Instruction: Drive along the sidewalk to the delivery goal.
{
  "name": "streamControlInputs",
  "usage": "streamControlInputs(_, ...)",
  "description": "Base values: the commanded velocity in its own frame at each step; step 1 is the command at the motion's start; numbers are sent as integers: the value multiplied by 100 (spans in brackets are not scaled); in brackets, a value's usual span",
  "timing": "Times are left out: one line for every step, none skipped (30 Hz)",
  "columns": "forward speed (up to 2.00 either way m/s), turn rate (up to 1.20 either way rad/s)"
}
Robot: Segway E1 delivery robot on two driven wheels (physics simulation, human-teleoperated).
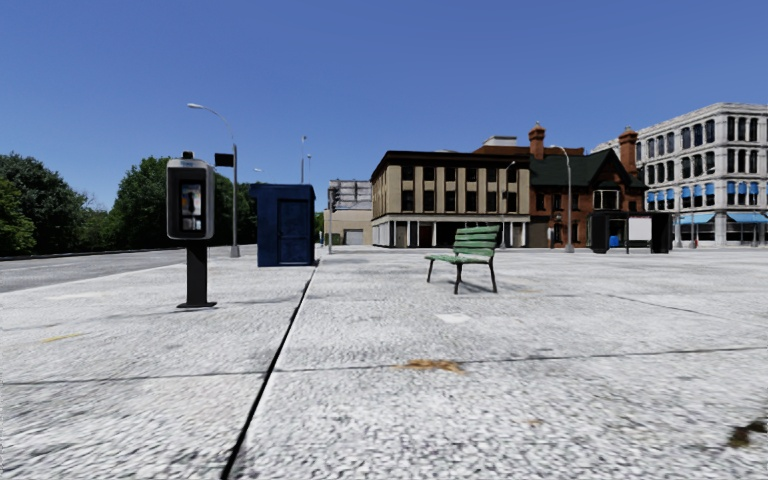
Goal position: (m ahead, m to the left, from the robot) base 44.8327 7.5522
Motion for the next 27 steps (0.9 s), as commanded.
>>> streamControlInputs(200,0)
streamControlInputs(200,0)
streamControlInputs(200,0)
streamControlInputs(200,0)
streamControlInputs(200,0)
streamControlInputs(200,0)
streamControlInputs(200,0)
streamControlInputs(200,0)
streamControlInputs(200,11)
streamControlInputs(200,15)
streamControlInputs(200,16)
streamControlInputs(200,16)
streamControlInputs(200,17)
streamControlInputs(200,17)
streamControlInputs(200,17)
streamControlInputs(200,17)
streamControlInputs(200,17)
streamControlInputs(200,14)
streamControlInputs(200,5)
streamControlInputs(200,5)
streamControlInputs(200,0)
streamControlInputs(200,0)
streamControlInputs(200,0)
streamControlInputs(200,0)
streamControlInputs(200,9)
streamControlInputs(200,13)
streamControlInputs(200,14)
